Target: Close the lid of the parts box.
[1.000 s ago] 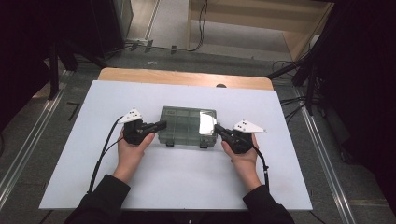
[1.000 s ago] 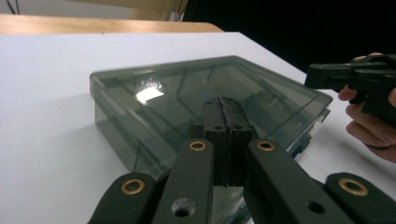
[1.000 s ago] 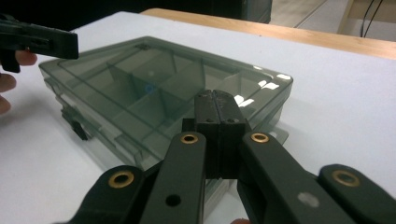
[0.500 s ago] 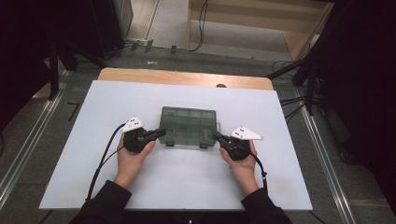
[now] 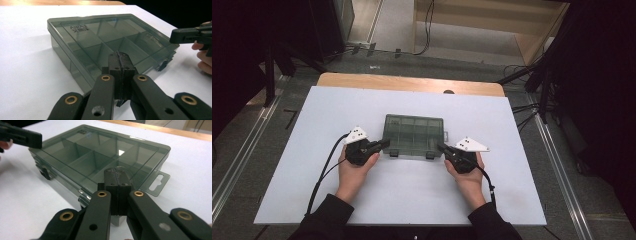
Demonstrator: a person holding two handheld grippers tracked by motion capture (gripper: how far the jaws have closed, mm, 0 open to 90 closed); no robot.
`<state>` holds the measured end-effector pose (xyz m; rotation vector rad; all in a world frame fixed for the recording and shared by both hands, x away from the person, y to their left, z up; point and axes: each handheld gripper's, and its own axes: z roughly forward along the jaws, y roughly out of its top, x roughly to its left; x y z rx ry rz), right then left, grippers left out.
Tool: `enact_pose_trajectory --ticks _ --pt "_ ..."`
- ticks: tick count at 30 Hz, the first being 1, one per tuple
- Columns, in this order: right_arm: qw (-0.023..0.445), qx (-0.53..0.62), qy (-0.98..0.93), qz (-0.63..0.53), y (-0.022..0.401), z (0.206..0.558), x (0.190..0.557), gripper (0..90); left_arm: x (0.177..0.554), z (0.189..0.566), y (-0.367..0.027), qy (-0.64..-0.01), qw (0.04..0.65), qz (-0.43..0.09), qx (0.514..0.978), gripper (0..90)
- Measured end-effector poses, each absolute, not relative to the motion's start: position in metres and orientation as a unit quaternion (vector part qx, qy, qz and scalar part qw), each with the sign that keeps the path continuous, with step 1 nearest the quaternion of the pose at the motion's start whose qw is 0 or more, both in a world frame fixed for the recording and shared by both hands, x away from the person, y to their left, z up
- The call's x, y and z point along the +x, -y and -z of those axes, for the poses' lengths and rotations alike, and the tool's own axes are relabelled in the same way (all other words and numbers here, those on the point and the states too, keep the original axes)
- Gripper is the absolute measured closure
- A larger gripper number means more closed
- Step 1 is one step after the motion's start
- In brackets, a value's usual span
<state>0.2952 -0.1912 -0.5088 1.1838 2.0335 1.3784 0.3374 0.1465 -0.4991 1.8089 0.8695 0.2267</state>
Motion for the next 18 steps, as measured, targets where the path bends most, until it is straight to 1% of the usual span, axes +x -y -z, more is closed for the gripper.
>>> enact_pose_trajectory --ticks 2,3,4,5,8,10,11,13,18 --pt "0.202 0.419 -0.730 -0.500 0.193 0.507 0.294 86.0 0.337 0.498 -0.149 -0.364 0.536 -0.089 0.756 89.7" --pt "0.203 0.418 -0.730 -0.502 0.193 0.507 0.293 81.1 0.337 0.498 -0.150 -0.361 0.541 -0.089 0.754 89.2" --pt "0.203 0.417 -0.727 -0.506 0.194 0.506 0.292 78.9 0.336 0.497 -0.151 -0.358 0.544 -0.090 0.753 86.2" --pt "0.199 0.416 -0.725 -0.512 0.194 0.505 0.291 77.7 0.336 0.497 -0.151 -0.357 0.546 -0.090 0.753 85.5" --pt "0.200 0.411 -0.721 -0.520 0.197 0.503 0.291 73.5 0.333 0.495 -0.153 -0.349 0.552 -0.095 0.752 79.3" --pt "0.196 0.409 -0.720 -0.526 0.199 0.502 0.289 68.0 0.332 0.494 -0.154 -0.347 0.555 -0.095 0.750 74.0" --pt "0.200 0.407 -0.718 -0.528 0.199 0.501 0.289 64.0 0.331 0.493 -0.155 -0.345 0.558 -0.097 0.749 72.5" --pt "0.199 0.408 -0.714 -0.533 0.201 0.499 0.288 55.8 0.328 0.492 -0.157 -0.342 0.561 -0.102 0.747 66.7" --pt "0.202 0.412 -0.711 -0.533 0.208 0.497 0.284 27.7 0.322 0.488 -0.163 -0.339 0.564 -0.116 0.744 51.0"
